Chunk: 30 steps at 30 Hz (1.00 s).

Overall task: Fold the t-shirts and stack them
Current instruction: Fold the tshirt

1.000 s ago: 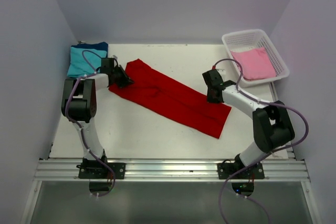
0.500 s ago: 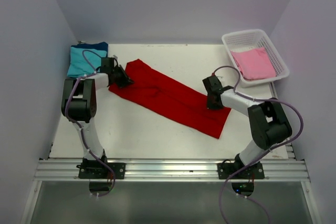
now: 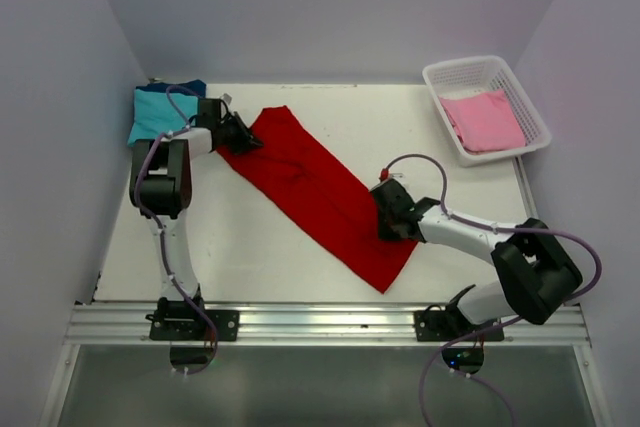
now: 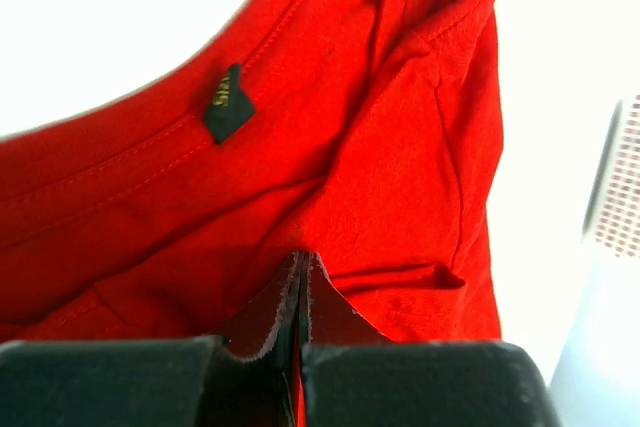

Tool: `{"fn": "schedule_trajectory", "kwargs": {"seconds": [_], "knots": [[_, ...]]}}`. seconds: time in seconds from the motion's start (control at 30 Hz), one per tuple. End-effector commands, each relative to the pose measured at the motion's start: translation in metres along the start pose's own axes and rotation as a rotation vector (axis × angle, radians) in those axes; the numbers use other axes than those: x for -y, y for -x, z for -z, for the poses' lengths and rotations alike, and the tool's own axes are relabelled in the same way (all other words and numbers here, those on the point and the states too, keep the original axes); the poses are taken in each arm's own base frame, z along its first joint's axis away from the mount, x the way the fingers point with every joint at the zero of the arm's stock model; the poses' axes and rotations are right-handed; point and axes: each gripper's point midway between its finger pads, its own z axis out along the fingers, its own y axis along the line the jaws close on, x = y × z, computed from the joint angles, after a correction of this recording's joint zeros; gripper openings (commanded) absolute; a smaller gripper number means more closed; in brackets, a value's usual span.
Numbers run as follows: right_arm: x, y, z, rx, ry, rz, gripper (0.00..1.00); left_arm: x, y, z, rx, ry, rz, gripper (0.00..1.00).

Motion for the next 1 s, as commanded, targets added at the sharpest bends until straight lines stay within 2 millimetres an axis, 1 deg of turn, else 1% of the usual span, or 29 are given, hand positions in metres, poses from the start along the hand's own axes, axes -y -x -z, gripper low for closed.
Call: {"fn": "schedule_trajectory", "kwargs": {"seconds": [0.0, 0.03, 0.13, 0.2, 0.23, 0.3, 0.33, 0.37, 0.47, 0.5, 0.53, 0.57, 0.6, 0.63, 0.67, 0.7, 0.73, 0.8, 0.83, 0.87, 0.9, 0.93, 0.97], "knots": [[-0.017, -0.057, 0.007, -0.154, 0.047, 0.026, 0.00, 0.011, 0.011, -0.017, -0.026, -0.090, 0.009, 0.00], [-0.020, -0.059, 0.009, -0.154, 0.053, 0.022, 0.00, 0.014, 0.009, -0.019, -0.044, -0.118, 0.015, 0.00], [-0.035, -0.067, 0.017, -0.163, 0.098, 0.028, 0.00, 0.015, 0.009, -0.037, -0.064, -0.180, 0.039, 0.00], [-0.045, -0.071, 0.022, -0.165, 0.117, 0.042, 0.00, 0.021, 0.014, -0.044, -0.063, -0.220, 0.055, 0.00], [-0.048, -0.072, 0.024, -0.168, 0.123, 0.047, 0.00, 0.018, 0.008, -0.050, -0.090, -0.238, 0.071, 0.00], [-0.058, -0.074, 0.028, -0.171, 0.140, 0.058, 0.00, 0.025, 0.013, -0.057, -0.086, -0.280, 0.083, 0.00], [-0.063, -0.073, 0.031, -0.168, 0.151, 0.060, 0.00, 0.023, 0.009, -0.063, -0.107, -0.301, 0.094, 0.00], [-0.069, -0.077, 0.033, -0.178, 0.163, 0.066, 0.00, 0.027, 0.011, -0.065, -0.105, -0.327, 0.098, 0.00], [-0.084, -0.076, 0.040, -0.172, 0.193, 0.078, 0.00, 0.031, 0.007, -0.073, -0.127, -0.382, 0.111, 0.00], [-0.089, -0.082, 0.044, -0.180, 0.201, 0.092, 0.00, 0.038, 0.012, -0.073, -0.111, -0.412, 0.112, 0.00], [-0.094, -0.083, 0.046, -0.183, 0.211, 0.095, 0.00, 0.038, 0.009, -0.076, -0.121, -0.429, 0.119, 0.00], [-0.100, -0.083, 0.049, -0.184, 0.227, 0.100, 0.00, 0.042, 0.011, -0.076, -0.118, -0.447, 0.119, 0.00], [-0.106, -0.089, 0.052, -0.193, 0.239, 0.109, 0.00, 0.049, 0.013, -0.075, -0.114, -0.482, 0.118, 0.00], [-0.110, -0.092, 0.053, -0.200, 0.245, 0.116, 0.00, 0.049, 0.012, -0.077, -0.120, -0.492, 0.122, 0.00], [-0.116, -0.096, 0.057, -0.204, 0.256, 0.133, 0.00, 0.058, 0.016, -0.077, -0.115, -0.520, 0.113, 0.00], [-0.120, -0.099, 0.060, -0.209, 0.265, 0.133, 0.00, 0.058, 0.012, -0.080, -0.132, -0.531, 0.116, 0.00], [-0.125, -0.102, 0.061, -0.217, 0.272, 0.138, 0.00, 0.064, 0.015, -0.079, -0.132, -0.548, 0.108, 0.00], [-0.132, -0.111, 0.065, -0.231, 0.286, 0.150, 0.00, 0.070, 0.014, -0.081, -0.142, -0.572, 0.109, 0.00], [-0.135, -0.114, 0.066, -0.236, 0.292, 0.155, 0.00, 0.071, 0.009, -0.083, -0.161, -0.583, 0.110, 0.00], [-0.140, -0.118, 0.069, -0.240, 0.303, 0.171, 0.00, 0.077, 0.010, -0.083, -0.160, -0.602, 0.098, 0.00], [-0.143, -0.120, 0.071, -0.242, 0.303, 0.171, 0.00, 0.078, 0.005, -0.086, -0.179, -0.610, 0.105, 0.00], [-0.147, -0.120, 0.073, -0.242, 0.312, 0.175, 0.00, 0.082, 0.007, -0.086, -0.179, -0.622, 0.097, 0.00], [-0.150, -0.125, 0.075, -0.249, 0.317, 0.188, 0.00, 0.086, 0.005, -0.087, -0.186, -0.631, 0.091, 0.00]]}}
